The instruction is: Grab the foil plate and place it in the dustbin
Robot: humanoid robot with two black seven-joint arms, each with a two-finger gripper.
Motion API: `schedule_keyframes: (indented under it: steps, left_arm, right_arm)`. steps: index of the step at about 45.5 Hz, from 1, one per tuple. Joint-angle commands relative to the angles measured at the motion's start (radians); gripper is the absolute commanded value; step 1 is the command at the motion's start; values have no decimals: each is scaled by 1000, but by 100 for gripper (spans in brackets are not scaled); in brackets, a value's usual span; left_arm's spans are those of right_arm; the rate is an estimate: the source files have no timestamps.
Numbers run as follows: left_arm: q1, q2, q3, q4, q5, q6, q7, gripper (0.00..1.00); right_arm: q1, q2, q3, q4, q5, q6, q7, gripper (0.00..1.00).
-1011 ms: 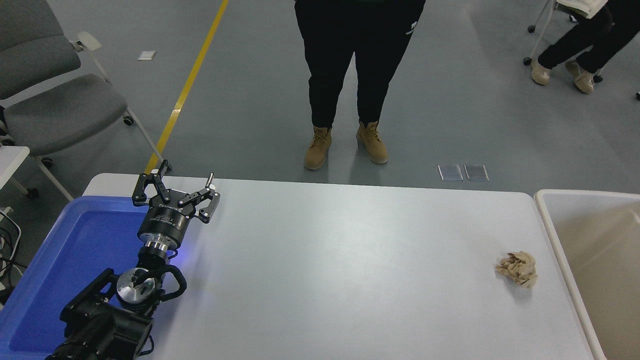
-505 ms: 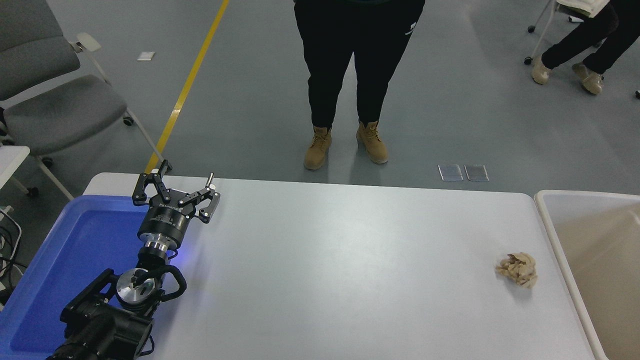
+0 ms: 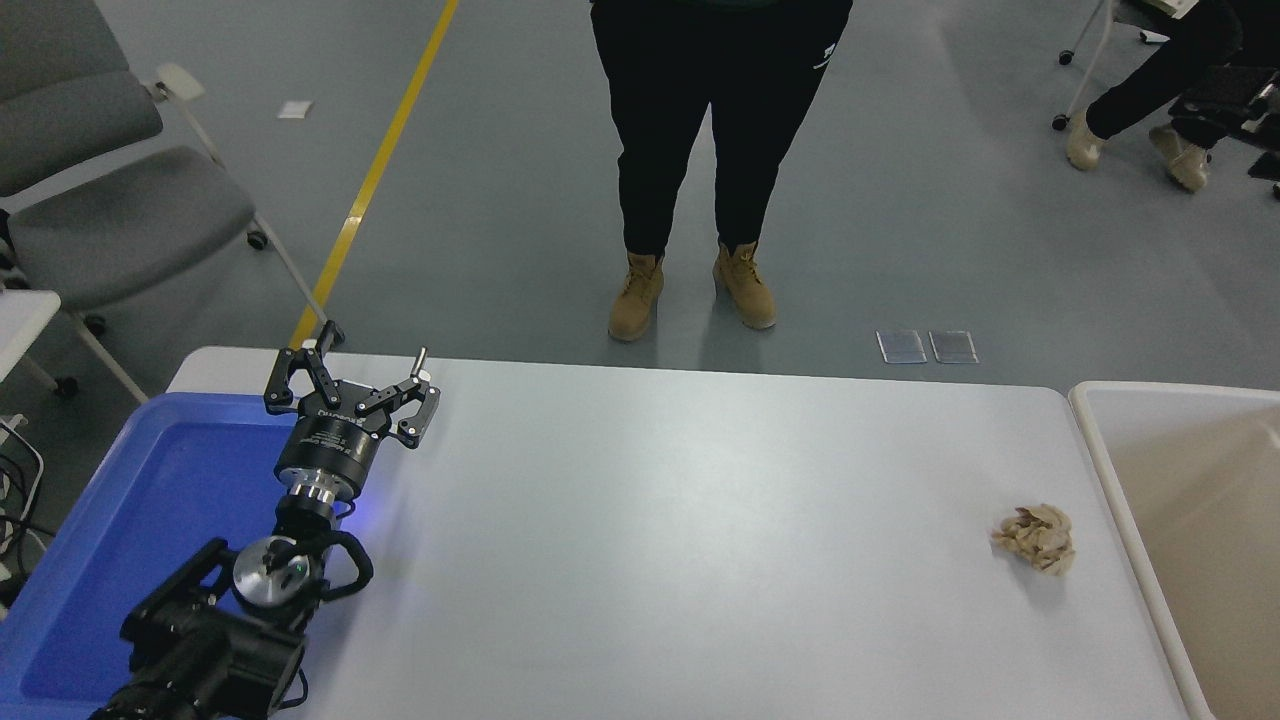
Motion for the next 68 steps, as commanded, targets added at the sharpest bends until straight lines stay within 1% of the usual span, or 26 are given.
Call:
schedule_keyframes:
  steps: [1,5,11,29,33,40,47,52,68]
  left_arm:
    - [0,0,0,0,0,1,0,99]
    - [0,0,0,0,0,-1,0,99]
    - [0,0,0,0,0,1,0,99]
    - [0,0,0,0,0,1,0,99]
    - [0,0,0,0,0,-1,0,99]
    - [0,0,0,0,0,1,0,99]
    - [0,0,0,0,0,-1,0,99]
    - [0,0,0,0,0,-1,-2,99]
    - [0,0,-2,0,0,-1,-2,99]
  right_arm:
    - [145,162,-188,117,-6,-11,3,100]
    - [181,210,-208,169,-4,-5,3,100]
    - [255,250,-209,284,-9,21,-4,100]
    - [321,423,-211,392,7,210,-5,100]
    - [327,445,-226,392,34,249,-5,100]
    - [355,494,-284,392,108,392,-5,100]
    - [408,499,-350,430,165,509,-5,100]
    - [454,500,-396,453,192,556,-5,100]
    - [504,505,-470,496,221,569,-7,100]
